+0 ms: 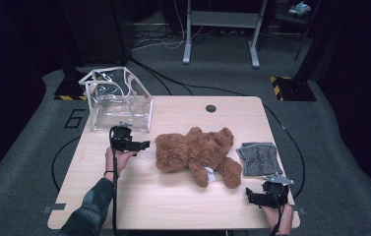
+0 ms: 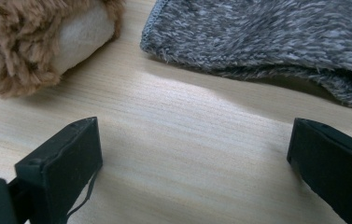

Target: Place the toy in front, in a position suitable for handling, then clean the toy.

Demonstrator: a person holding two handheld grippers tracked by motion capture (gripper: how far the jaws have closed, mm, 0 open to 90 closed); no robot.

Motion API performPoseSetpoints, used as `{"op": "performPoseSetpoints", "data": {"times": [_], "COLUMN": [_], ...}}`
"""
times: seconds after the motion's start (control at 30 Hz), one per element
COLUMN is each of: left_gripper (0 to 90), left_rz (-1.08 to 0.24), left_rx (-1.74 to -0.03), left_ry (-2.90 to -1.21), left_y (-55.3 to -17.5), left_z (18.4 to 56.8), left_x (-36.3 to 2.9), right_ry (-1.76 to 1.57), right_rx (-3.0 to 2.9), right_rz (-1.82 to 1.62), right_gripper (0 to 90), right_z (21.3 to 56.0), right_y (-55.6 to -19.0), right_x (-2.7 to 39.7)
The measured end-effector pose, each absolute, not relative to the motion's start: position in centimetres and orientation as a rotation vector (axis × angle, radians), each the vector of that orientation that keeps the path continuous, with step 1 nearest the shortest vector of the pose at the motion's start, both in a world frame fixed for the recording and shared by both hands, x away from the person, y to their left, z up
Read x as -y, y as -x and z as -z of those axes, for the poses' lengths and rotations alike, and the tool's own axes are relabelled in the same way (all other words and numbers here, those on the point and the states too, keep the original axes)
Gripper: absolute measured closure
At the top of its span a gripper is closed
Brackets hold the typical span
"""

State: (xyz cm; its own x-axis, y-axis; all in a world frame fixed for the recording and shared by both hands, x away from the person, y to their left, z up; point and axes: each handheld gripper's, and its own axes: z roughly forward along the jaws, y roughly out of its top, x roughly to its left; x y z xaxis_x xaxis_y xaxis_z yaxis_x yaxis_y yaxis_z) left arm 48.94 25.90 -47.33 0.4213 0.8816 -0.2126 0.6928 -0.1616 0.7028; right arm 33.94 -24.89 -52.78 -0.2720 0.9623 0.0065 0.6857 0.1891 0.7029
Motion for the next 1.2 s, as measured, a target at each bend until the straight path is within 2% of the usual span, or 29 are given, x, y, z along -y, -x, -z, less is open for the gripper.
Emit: {"op": "performPoseSetpoints", "data": {"times": [0.5,1.2], "left_gripper": [6.9,7.5], "left_rz": [-0.287,-0.252], "left_rx": [-1.237,-1.094], "left_ry": [-1.964,-1.976], "left_y": [-44.0,-41.1], "left_z": [47.0,46.4], "left_x": [-25.1,-22.6], "right_ry": [-1.555,-1.552], "right_rx": [-2.011,-2.036], "right_rz": [-0.868,-0.837], "right_gripper": [4.0,4.9], "right_z": [49.9,48.0], "right_y": [-34.7,-38.7], "right_x": [25.6,25.5]}}
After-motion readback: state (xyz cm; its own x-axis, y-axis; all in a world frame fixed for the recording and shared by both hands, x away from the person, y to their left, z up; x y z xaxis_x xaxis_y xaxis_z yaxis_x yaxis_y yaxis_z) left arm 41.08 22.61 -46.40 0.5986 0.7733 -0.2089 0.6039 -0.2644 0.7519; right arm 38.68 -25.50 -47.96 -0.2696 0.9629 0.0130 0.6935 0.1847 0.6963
